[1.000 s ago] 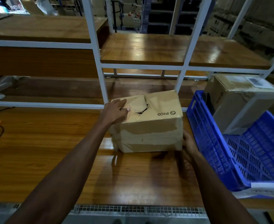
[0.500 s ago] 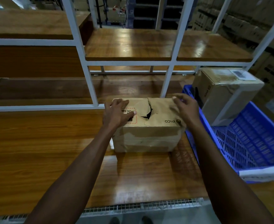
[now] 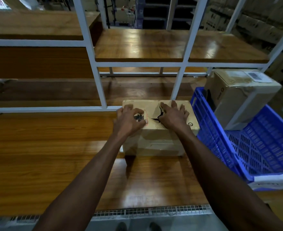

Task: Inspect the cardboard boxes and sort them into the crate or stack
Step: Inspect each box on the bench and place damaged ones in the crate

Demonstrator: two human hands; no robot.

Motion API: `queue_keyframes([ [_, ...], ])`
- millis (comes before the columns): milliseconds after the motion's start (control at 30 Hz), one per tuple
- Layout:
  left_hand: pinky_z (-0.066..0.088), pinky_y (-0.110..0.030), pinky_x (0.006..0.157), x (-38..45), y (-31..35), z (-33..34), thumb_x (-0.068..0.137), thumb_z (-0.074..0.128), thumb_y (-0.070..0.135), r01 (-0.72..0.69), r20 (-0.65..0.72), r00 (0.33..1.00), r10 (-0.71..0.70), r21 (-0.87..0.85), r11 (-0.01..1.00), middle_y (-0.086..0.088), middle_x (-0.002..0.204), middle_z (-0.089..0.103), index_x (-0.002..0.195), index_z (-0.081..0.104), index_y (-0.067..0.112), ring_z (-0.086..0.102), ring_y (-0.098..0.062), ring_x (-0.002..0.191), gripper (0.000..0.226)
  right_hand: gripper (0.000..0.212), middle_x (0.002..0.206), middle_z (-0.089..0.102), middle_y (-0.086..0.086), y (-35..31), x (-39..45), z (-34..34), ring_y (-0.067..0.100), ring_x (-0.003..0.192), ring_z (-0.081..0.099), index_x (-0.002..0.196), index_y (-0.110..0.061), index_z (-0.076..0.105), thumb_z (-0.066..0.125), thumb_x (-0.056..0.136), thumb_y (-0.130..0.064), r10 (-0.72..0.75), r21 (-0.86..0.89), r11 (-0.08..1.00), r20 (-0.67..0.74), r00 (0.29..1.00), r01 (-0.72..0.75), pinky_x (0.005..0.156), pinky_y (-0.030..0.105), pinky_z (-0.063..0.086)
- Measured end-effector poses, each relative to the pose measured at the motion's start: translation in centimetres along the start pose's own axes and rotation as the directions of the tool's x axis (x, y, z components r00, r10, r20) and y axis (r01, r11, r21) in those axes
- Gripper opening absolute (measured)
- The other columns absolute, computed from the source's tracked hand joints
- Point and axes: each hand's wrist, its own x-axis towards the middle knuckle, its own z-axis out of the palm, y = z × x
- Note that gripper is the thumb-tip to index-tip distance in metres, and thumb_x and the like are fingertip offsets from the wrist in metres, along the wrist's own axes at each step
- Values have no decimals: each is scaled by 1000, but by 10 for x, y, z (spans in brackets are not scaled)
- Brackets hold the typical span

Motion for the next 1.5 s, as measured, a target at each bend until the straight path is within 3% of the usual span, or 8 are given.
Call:
queue_keyframes([
  [200, 41, -49, 105, -4, -15, 12, 80, 69, 67, 21, -34, 999, -26, -147, 989, 10, 160, 37, 129, 65, 44, 40, -30, 142, 54, 46, 175, 6, 3, -6, -25, 10, 50, 157, -4, 149, -32, 53, 38, 107, -44, -77, -34, 996, 42, 996, 79, 123, 67, -2],
  [433, 45, -49, 105, -5, -17, 13, 79, 74, 61, -4, -58, 998, -10, -221, 975, 6, 156, 44, 126, 69, 37, 45, -27, 139, 53, 74, 175, 1, 7, -13, -52, 20, 52, 156, -7, 153, -26, 48, 28, 100, -73, -85, -128, 988, 29, 996, 88, 123, 68, -1],
  [633, 46, -28, 90, -18, -27, 10, 87, 80, 33, 33, -212, 965, -157, -491, 871, 2, 141, 51, 142, 52, 23, 51, -13, 123, 62, 85, 174, 9, 9, -20, -56, 24, 54, 155, -2, 147, -19, 56, 43, 91, -81, -102, -79, 992, -8, 995, 101, 123, 70, 0],
  [867, 61, -34, 74, -33, -31, 14, 93, 69, 49, 290, -8, 906, -423, -716, 635, -3, 122, 70, 137, 53, 18, 71, -15, 98, 56, 93, 171, 21, 9, -28, -59, 32, 55, 155, -7, 155, -23, 41, 67, 83, -75, -201, -124, 970, 60, 978, 207, 116, 79, -6],
  [1067, 60, -45, 81, -37, -23, -6, 92, 31, 81, 198, -16, 945, -328, -770, 606, 2, 108, 76, 114, 71, 38, 73, -21, 99, 63, 71, 164, 34, -2, -16, -48, 22, 45, 157, 3, 144, -25, 56, 76, 84, -59, -240, 80, 967, -52, 969, 244, 119, 75, -3],
  [1200, 58, -34, 75, -26, -21, -34, 107, 38, 53, 62, -121, 963, -240, -769, 636, 5, 116, 71, 125, 67, 39, 70, -15, 101, 37, 72, 158, 43, -6, -5, -32, 5, 36, 148, 30, 140, -31, 60, 77, 79, -66, -237, 314, 914, -97, 967, 256, 117, 71, 19],
  [1333, 59, -38, 82, -7, -33, -62, 101, 53, 43, 6, -155, 979, -131, -623, 782, 2, 136, 57, 139, 62, 38, 62, -20, 118, 39, 72, 142, 54, -8, 9, -28, -4, 18, 127, 57, 134, -30, 65, 85, 74, -64, -289, 672, 695, -62, 955, 254, 101, 51, 56],
  [1500, 53, -45, 95, 8, -36, -91, 86, 55, 61, 6, -109, 992, -59, -432, 902, 2, 146, 51, 143, 58, 39, 55, -22, 127, 61, 45, 136, 65, 3, 23, -36, 13, 23, 121, 67, 137, -19, 65, 75, 94, -28, -385, 870, 453, -9, 923, 197, 90, 39, 61],
])
